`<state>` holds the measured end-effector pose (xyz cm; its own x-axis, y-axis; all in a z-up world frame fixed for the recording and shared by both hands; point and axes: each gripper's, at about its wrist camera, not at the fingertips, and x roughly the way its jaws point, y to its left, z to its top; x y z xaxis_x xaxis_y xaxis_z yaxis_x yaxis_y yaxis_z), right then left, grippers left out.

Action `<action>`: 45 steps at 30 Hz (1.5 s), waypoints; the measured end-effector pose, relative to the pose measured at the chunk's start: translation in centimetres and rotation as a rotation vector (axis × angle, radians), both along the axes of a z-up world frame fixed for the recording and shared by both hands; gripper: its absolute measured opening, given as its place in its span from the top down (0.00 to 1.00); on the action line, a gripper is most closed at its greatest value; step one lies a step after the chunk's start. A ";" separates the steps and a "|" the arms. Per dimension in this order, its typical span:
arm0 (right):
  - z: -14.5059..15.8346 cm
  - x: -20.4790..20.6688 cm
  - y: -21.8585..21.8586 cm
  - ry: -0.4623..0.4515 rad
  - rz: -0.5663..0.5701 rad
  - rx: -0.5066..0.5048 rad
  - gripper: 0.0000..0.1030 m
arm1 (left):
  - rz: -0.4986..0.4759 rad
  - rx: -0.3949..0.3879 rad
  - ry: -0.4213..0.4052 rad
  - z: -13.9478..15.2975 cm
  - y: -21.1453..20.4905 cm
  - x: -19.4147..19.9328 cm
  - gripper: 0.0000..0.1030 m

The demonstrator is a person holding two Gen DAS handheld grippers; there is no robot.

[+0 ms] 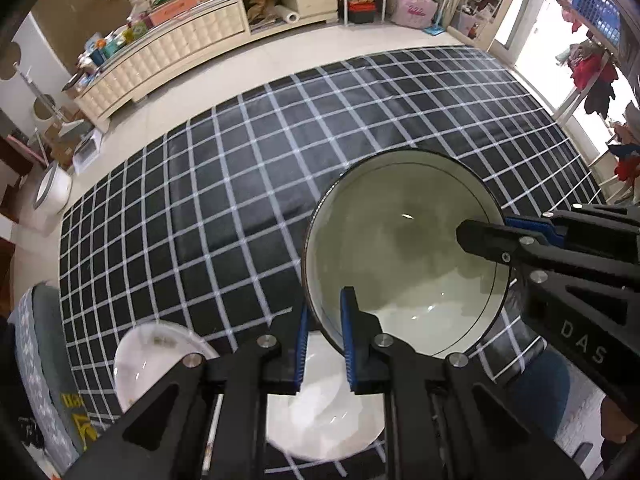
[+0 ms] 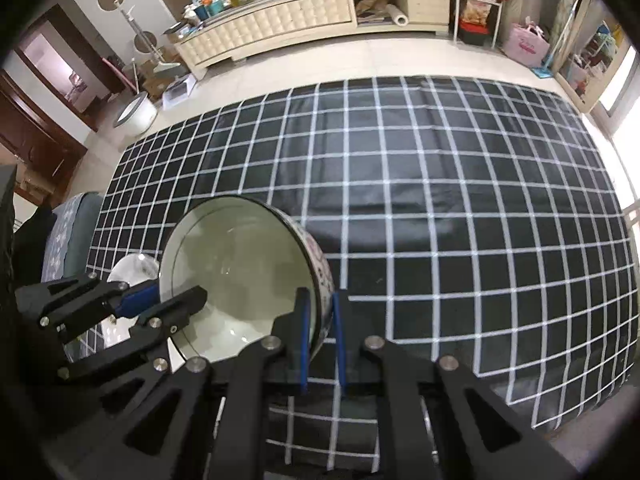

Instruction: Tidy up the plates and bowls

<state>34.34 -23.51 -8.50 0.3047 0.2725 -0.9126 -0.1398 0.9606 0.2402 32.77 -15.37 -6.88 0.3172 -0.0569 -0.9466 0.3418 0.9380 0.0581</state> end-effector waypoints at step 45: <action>-4.9 -4.7 8.9 0.095 0.075 -0.070 0.83 | 0.086 0.028 0.065 -5.3 8.1 -7.5 0.89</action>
